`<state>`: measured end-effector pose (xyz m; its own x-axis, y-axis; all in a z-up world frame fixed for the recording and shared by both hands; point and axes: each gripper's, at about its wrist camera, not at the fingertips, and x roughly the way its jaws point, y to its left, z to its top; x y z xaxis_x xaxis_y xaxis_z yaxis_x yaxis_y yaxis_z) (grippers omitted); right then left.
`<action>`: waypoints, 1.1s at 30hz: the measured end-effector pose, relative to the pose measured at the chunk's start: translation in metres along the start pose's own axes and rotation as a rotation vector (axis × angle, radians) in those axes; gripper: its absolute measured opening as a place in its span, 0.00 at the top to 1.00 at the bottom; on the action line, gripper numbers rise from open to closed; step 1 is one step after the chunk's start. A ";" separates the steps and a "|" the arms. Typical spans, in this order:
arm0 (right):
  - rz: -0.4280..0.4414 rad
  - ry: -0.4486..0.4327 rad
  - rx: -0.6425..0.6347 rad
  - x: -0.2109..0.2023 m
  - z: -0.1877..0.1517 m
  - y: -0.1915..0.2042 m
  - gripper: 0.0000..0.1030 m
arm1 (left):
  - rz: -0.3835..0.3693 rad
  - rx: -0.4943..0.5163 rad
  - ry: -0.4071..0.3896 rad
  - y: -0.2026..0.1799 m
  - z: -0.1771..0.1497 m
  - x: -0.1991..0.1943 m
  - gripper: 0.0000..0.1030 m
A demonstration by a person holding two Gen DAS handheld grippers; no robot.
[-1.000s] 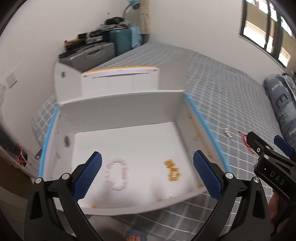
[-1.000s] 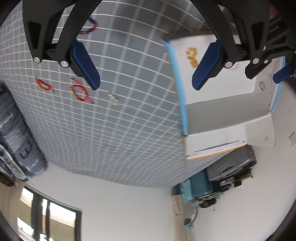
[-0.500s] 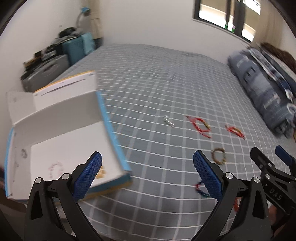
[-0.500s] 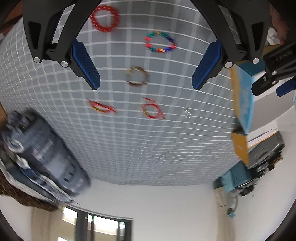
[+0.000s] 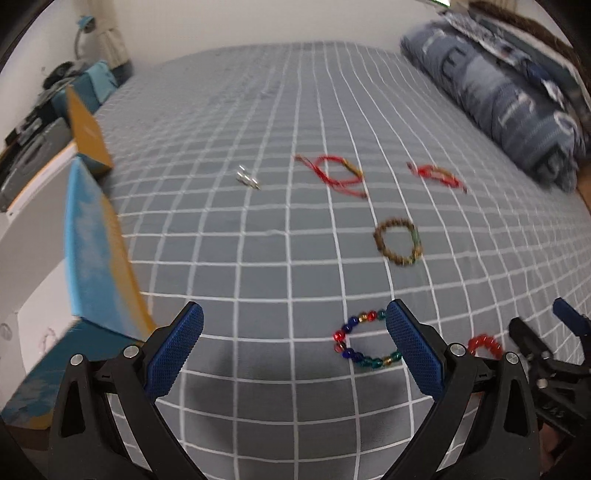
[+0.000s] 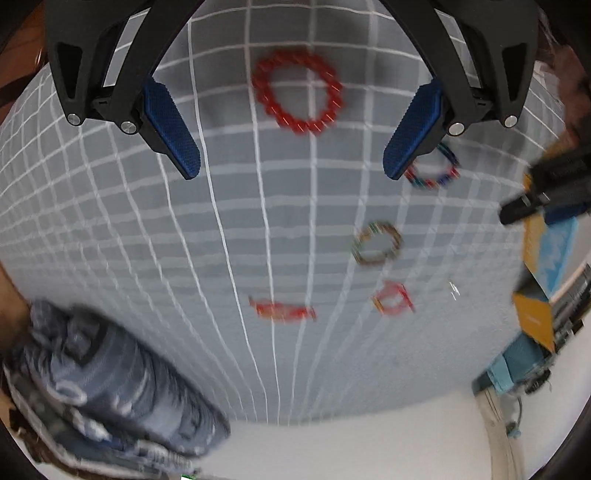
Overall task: Organize jewelry
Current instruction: 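Move both tools back over the bed toward the remaining bracelets, then grasp multicolour bracelet with left tool while right tool grasps red bead bracelet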
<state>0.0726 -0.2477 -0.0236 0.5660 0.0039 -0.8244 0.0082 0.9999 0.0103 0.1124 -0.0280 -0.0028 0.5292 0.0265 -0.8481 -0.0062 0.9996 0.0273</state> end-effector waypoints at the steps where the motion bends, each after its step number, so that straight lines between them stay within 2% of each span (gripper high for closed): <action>1: -0.007 0.012 -0.001 0.004 -0.004 -0.002 0.07 | -0.009 0.005 0.009 0.000 -0.002 0.004 0.06; 4: -0.006 0.033 0.001 0.007 -0.014 -0.009 0.07 | -0.042 -0.002 0.058 0.000 -0.007 0.024 0.06; 10: -0.001 0.062 -0.002 0.013 -0.031 -0.013 0.07 | -0.069 0.029 0.099 -0.003 -0.017 0.052 0.06; 18: -0.049 0.140 -0.001 0.043 -0.040 -0.018 0.07 | -0.052 0.050 0.124 -0.006 -0.023 0.074 0.06; 22: -0.046 0.166 0.002 0.053 -0.042 -0.020 0.09 | -0.037 0.066 0.130 -0.009 -0.024 0.081 0.06; 24: -0.039 0.170 -0.001 0.053 -0.042 -0.020 0.12 | -0.038 0.062 0.130 -0.009 -0.024 0.081 0.06; 28: -0.029 0.172 -0.010 0.052 -0.041 -0.018 0.25 | -0.036 0.060 0.150 -0.009 -0.025 0.082 0.11; 30: -0.032 0.172 -0.014 0.051 -0.042 -0.016 0.30 | -0.037 0.054 0.162 -0.008 -0.026 0.081 0.18; 33: -0.044 0.167 -0.021 0.049 -0.041 -0.015 0.45 | -0.040 0.040 0.174 -0.006 -0.027 0.078 0.29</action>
<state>0.0666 -0.2619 -0.0878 0.4210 -0.0398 -0.9062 0.0119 0.9992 -0.0384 0.1311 -0.0320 -0.0833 0.3738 -0.0087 -0.9275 0.0478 0.9988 0.0099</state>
